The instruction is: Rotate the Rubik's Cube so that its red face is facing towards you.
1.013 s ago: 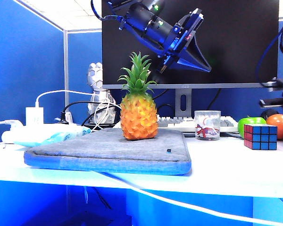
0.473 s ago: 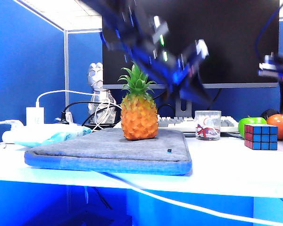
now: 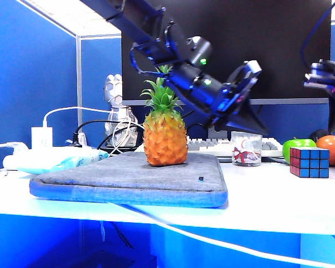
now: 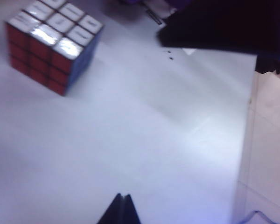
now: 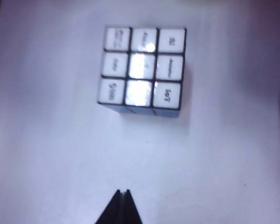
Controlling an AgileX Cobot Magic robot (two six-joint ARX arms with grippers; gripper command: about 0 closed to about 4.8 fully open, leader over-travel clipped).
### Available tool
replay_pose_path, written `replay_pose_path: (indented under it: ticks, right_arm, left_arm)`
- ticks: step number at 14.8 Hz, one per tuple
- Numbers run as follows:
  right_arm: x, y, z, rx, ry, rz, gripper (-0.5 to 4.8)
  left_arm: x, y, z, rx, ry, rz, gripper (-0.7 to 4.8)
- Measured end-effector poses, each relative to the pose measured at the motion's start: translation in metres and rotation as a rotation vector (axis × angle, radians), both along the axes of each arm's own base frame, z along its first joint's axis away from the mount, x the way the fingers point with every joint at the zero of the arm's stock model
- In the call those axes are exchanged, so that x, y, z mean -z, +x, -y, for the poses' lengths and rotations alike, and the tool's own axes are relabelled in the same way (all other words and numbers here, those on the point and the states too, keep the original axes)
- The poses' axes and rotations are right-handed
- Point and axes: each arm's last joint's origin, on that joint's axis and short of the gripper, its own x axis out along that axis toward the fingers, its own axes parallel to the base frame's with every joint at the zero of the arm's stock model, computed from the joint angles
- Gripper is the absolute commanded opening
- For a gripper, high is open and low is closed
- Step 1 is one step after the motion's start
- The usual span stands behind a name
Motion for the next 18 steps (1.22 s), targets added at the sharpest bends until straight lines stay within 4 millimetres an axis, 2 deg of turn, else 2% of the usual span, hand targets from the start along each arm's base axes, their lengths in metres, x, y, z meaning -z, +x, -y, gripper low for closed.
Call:
replay_pose_path:
  ticks: [4,7,10,13,16,17,18]
  right_arm:
    - [0.037,0.015,0.002,0.000,0.009,-0.102,-0.06]
    - [0.041,0.024,0.002,0.000,0.005,-0.052,-0.06]
    - [0.043,0.033,0.010,0.025,-0.007,0.017,-0.06]
    - [0.081,0.046,0.020,0.046,0.007,-0.052,-0.06]
    - [0.071,0.077,0.036,0.078,-0.005,0.011,-0.06]
    - [0.041,0.093,0.044,0.099,-0.012,0.116,-0.06]
    - [0.022,0.101,0.046,0.104,-0.020,0.194,-0.06]
  left_arm:
    - [0.001,-0.010,0.006,0.032,-0.009,-0.115,-0.05]
    - [-0.003,-0.010,0.005,-0.041,-0.009,-0.244,-0.05]
    - [-0.029,-0.012,0.004,-0.022,-0.077,-0.194,-0.05]
    - [-0.031,-0.013,0.003,-0.021,-0.077,-0.196,-0.05]
    - [-0.032,-0.013,0.003,-0.020,-0.078,-0.194,-0.05]
    - [-0.032,-0.013,0.004,-0.020,-0.078,-0.194,-0.05]
    - [-0.032,-0.013,0.003,-0.020,-0.079,-0.193,-0.05]
